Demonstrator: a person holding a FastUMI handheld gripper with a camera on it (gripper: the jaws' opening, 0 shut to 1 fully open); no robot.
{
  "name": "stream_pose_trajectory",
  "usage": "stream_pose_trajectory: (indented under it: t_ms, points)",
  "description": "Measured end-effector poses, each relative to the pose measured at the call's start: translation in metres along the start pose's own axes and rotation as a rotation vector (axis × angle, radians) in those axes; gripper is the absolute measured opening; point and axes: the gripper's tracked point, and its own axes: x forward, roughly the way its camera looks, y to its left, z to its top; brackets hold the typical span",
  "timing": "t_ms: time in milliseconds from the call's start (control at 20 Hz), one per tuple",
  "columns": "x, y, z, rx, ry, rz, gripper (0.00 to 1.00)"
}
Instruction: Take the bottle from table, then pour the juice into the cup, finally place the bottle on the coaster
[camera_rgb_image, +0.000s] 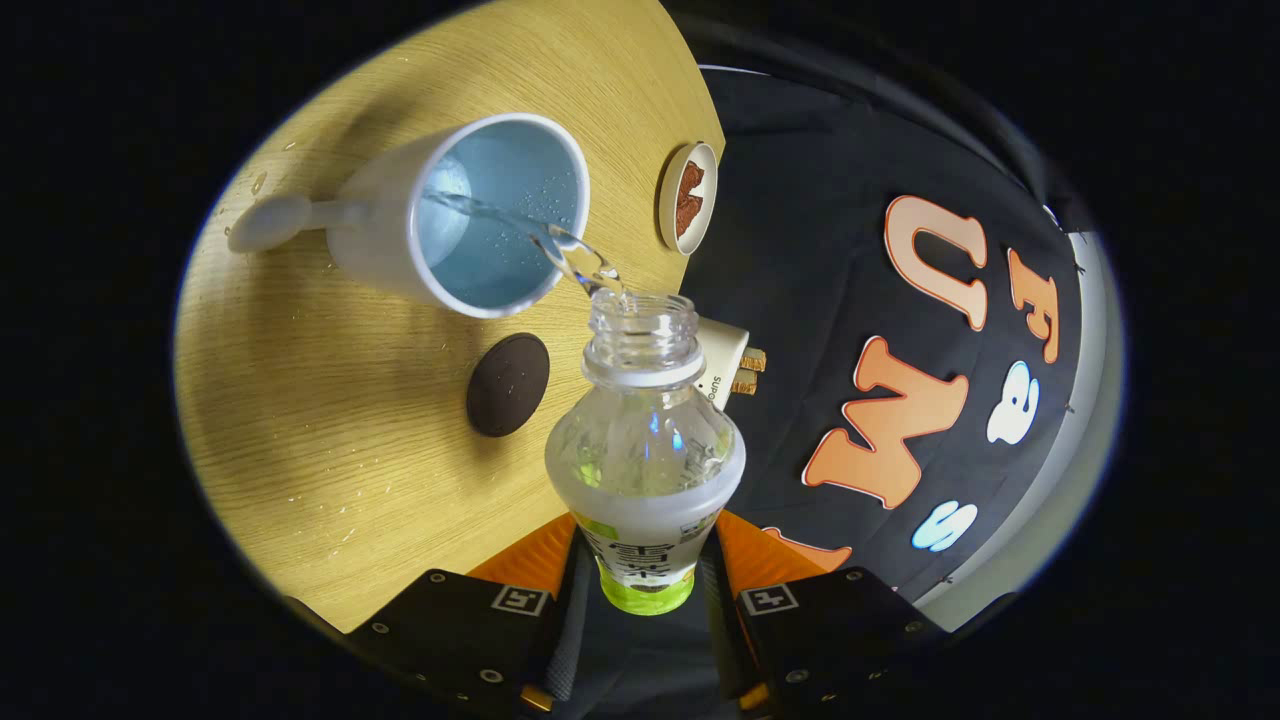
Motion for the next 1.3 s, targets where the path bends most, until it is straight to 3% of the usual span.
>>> stream_pose_trajectory:
  t_ms: [1300]
  points:
    - [0.008,-0.012,0.0,-0.194,-0.041,-0.033,0.55]
